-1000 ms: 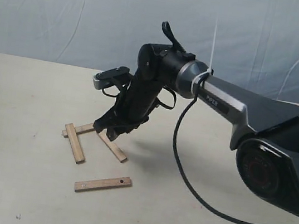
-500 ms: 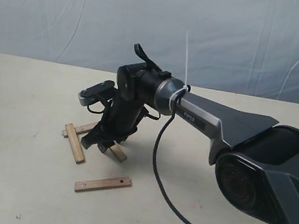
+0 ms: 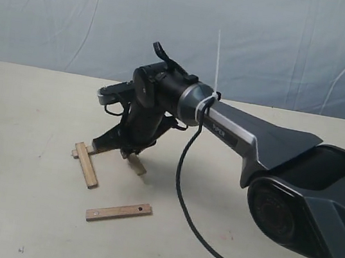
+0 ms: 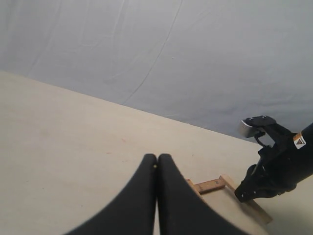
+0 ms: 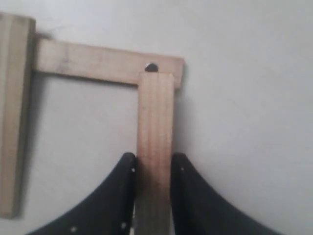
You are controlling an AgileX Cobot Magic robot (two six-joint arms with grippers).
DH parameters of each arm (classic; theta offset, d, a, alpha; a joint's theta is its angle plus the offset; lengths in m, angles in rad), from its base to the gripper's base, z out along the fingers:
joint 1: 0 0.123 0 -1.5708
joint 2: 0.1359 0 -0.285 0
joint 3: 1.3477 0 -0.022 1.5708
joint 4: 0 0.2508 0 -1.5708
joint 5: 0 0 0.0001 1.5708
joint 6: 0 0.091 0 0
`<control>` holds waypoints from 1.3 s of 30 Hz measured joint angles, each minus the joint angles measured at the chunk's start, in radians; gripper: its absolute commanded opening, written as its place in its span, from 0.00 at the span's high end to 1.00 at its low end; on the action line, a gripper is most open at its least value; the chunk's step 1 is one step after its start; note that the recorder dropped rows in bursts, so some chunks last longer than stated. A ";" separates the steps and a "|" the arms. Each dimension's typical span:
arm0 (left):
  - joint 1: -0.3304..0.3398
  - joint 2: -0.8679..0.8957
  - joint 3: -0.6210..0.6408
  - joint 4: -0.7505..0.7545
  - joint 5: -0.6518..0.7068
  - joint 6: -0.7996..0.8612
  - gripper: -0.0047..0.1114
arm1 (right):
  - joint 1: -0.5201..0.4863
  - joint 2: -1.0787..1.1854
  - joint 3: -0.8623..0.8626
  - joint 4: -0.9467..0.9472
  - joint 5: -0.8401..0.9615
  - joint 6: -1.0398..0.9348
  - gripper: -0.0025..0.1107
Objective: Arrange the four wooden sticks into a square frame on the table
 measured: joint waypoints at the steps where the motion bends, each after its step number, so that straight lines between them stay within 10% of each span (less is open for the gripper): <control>1: 0.000 0.000 0.000 0.000 0.000 0.000 0.96 | 0.000 0.000 -0.004 0.000 -0.004 0.016 0.98; 27: 0.000 0.000 0.000 0.000 0.002 0.000 0.96 | -0.032 -0.132 0.007 -0.041 0.145 0.236 0.98; 39: 0.000 0.000 0.000 0.002 0.002 0.000 0.96 | 0.022 -0.372 0.561 -0.126 -0.144 0.501 0.98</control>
